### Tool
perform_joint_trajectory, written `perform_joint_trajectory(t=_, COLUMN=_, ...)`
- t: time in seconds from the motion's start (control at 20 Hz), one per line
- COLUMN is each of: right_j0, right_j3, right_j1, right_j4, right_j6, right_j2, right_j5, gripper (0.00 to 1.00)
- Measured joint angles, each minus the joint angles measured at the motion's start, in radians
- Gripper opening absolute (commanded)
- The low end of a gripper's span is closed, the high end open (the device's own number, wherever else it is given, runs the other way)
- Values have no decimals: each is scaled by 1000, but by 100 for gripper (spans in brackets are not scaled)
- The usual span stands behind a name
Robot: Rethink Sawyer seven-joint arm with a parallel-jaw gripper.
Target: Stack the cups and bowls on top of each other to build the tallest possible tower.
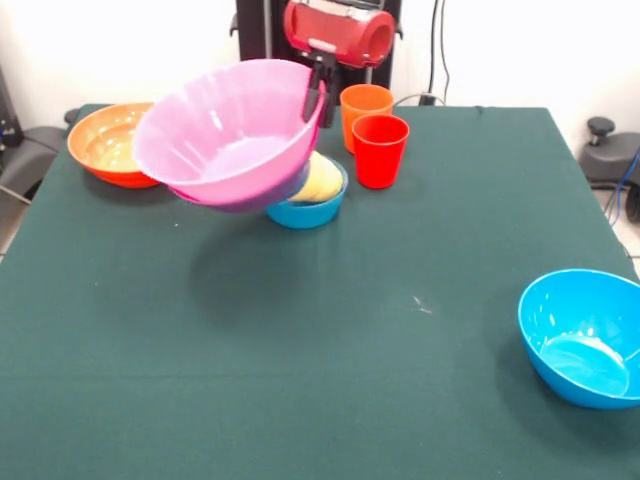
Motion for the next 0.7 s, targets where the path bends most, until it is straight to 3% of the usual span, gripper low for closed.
perform_joint_trajectory(t=0.35, right_j0=-7, right_j3=0, right_j1=-18, right_j4=1, right_j6=0, right_j2=108, right_j5=66, gripper=0)
perform_joint_trajectory(t=0.7, right_j0=58, right_j3=1, right_j1=-27, right_j4=0, right_j6=0, right_j2=116, right_j5=159, gripper=0)
